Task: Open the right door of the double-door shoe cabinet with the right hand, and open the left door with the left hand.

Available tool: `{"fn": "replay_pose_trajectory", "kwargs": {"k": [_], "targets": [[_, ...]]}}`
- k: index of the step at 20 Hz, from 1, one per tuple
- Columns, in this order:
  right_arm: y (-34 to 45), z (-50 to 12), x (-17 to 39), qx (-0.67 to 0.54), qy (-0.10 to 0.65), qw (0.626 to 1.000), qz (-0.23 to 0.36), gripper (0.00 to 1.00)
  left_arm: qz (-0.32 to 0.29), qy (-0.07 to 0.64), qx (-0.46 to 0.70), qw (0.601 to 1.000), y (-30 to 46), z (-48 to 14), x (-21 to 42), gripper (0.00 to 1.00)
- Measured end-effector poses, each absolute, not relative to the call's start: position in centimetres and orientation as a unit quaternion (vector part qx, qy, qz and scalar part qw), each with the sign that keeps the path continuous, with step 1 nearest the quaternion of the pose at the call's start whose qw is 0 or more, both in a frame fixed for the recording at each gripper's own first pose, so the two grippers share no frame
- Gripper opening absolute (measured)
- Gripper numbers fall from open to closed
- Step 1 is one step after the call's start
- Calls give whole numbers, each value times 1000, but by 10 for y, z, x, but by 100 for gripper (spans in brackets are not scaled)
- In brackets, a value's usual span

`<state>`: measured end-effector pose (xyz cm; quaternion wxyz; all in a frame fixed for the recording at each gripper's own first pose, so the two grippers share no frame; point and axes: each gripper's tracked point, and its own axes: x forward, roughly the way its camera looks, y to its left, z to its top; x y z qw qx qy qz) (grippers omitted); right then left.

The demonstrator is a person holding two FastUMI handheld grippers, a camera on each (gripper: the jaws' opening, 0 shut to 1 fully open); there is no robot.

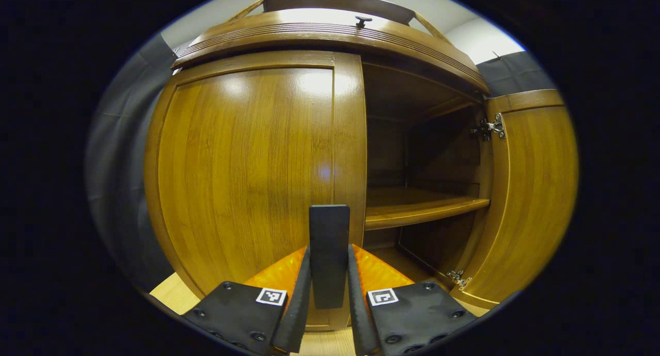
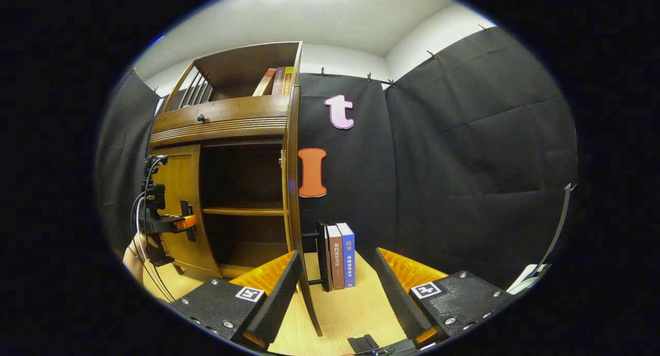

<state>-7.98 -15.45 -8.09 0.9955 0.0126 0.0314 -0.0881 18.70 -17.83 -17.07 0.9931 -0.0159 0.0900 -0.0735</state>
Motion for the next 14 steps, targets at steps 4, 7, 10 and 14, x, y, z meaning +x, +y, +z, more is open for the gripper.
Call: {"fn": "replay_pose_trajectory", "kwargs": {"k": [4, 7, 10, 14], "targets": [[-148, -83, -82, 10, 37, 996, -83, 77, -76, 99, -11, 992, -178, -169, 182, 33], [-140, -82, -81, 5, 38, 996, -76, 77, -86, 105, -10, 991, -176, -167, 170, 26], [-130, -80, -81, 6, 37, 997, -68, 77, -104, 105, -13, 989, -174, -164, 153, 26], [-118, -75, -83, 7, 34, 998, -58, 77, -124, 107, -18, 986, -169, -159, 129, 26]]}}
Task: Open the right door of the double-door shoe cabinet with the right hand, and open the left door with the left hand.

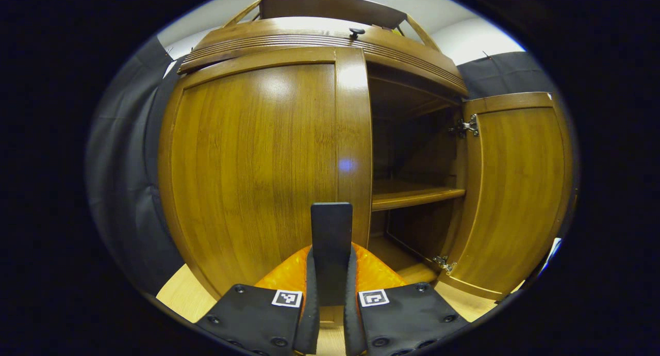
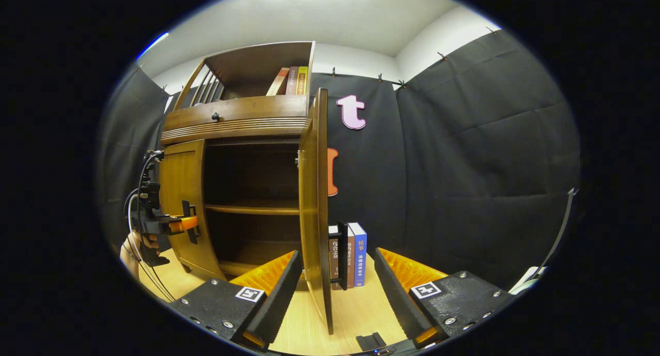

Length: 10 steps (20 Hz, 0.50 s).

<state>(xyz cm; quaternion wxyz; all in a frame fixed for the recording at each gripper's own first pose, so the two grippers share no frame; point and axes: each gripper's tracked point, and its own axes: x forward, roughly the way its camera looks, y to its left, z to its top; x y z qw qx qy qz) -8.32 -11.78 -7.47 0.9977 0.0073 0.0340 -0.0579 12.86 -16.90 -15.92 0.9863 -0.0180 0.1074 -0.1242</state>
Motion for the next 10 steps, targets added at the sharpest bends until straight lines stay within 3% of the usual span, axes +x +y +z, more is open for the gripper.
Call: {"fn": "replay_pose_trajectory", "kwargs": {"k": [6, 7, 10], "targets": [[-98, -70, -78, 6, 36, 999, -40, 77, -141, 108, -17, 984, -148, -153, 88, 27], [-97, -69, -77, 8, 36, 999, -39, 88, -143, 108, -17, 984, -146, -153, 81, 27], [-89, -69, -75, 14, 36, 999, -32, 88, -147, 107, -16, 983, -134, -149, 63, 27]]}}
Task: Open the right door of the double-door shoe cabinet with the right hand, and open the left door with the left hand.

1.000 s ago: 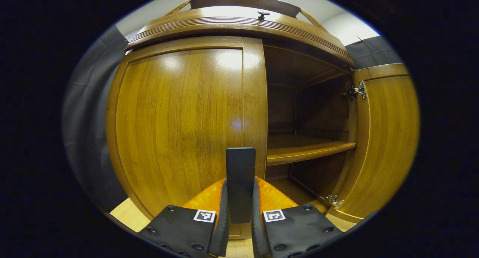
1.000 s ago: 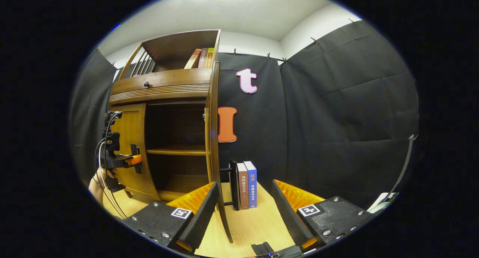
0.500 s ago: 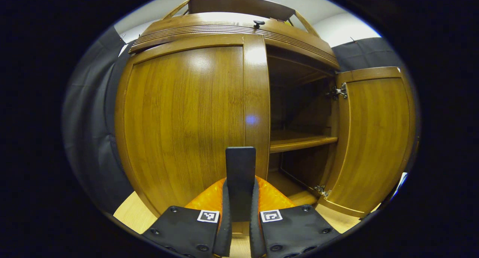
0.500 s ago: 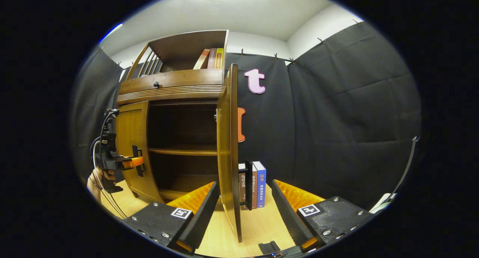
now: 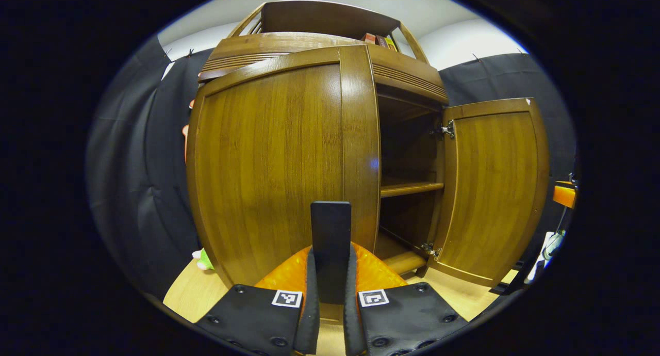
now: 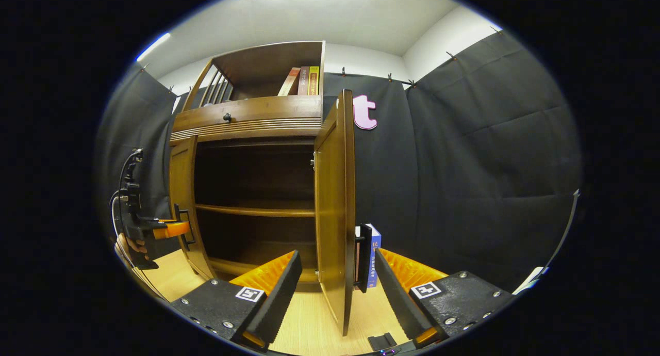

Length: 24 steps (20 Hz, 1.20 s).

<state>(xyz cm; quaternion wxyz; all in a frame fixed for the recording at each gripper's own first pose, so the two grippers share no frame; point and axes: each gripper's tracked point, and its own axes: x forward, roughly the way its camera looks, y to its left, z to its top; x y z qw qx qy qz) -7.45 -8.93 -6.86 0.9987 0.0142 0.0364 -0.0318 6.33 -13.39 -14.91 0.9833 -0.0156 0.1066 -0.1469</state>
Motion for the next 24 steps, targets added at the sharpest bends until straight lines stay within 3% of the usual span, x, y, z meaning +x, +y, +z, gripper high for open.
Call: {"fn": "replay_pose_trajectory", "kwargs": {"k": [15, 21, 22, 24], "targets": [[-47, -66, -64, 11, 36, 999, 12, 88, -124, 100, -7, 987, -59, -137, -3, 26], [-35, -64, -59, 14, 36, 999, 23, 88, -74, 100, 16, 992, -11, -132, -25, 24], [-32, -64, -58, 16, 35, 999, 25, 88, -68, 98, 23, 993, -2, -132, -25, 15], [-25, -62, -55, 20, 32, 999, 32, 88, -54, 99, 25, 993, 12, -131, -30, 15]]}}
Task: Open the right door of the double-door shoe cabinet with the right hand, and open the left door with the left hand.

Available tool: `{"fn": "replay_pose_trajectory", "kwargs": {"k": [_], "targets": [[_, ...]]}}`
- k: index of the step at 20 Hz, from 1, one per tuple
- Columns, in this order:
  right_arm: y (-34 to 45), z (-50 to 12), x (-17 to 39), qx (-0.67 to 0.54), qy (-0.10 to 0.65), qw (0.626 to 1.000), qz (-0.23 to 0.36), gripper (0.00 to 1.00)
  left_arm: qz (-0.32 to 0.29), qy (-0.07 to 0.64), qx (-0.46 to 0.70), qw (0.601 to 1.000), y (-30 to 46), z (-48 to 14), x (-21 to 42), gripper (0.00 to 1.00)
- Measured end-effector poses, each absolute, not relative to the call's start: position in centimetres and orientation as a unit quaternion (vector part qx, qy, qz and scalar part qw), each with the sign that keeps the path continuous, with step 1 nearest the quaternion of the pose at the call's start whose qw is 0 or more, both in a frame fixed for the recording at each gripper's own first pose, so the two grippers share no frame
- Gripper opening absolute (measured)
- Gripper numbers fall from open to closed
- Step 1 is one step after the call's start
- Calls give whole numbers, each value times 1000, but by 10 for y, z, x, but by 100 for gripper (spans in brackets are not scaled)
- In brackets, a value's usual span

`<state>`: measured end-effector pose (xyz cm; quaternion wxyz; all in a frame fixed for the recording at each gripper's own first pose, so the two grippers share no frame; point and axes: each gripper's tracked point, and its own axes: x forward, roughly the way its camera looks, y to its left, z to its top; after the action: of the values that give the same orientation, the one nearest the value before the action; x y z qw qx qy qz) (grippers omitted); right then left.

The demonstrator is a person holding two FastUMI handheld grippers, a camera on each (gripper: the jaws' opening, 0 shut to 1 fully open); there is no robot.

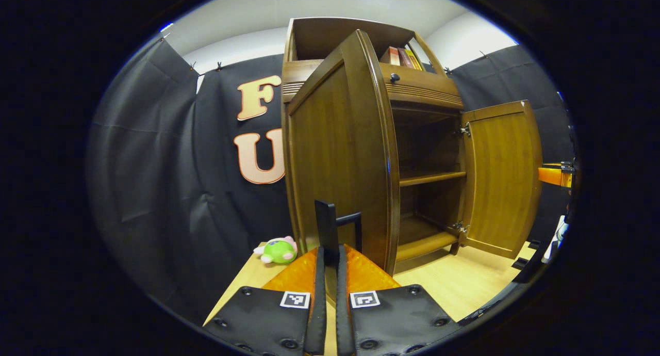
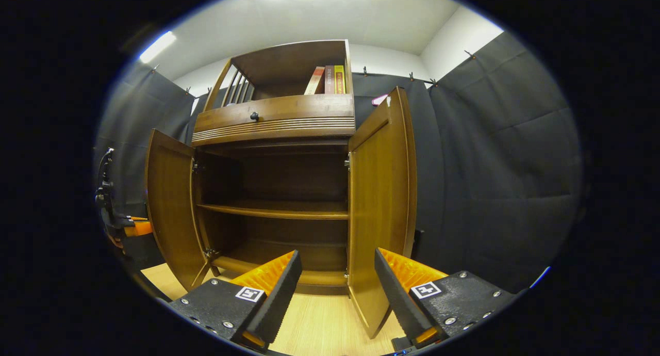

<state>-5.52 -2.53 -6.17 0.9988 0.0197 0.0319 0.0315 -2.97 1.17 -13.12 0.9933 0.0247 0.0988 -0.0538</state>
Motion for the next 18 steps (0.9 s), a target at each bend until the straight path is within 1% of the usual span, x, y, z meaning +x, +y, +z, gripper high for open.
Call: {"fn": "replay_pose_trajectory", "kwargs": {"k": [5, 11, 18], "targets": [[-8, -66, -50, 20, 37, 998, 48, 88, -43, 102, 29, 993, 33, -134, -34, 13], [-2, -69, -46, 21, 42, 997, 53, 88, -43, 101, 31, 993, 43, -135, -35, 14], [11, -73, -42, 21, 50, 997, 63, 88, -14, 100, 16, 995, 77, -138, -43, 14]]}}
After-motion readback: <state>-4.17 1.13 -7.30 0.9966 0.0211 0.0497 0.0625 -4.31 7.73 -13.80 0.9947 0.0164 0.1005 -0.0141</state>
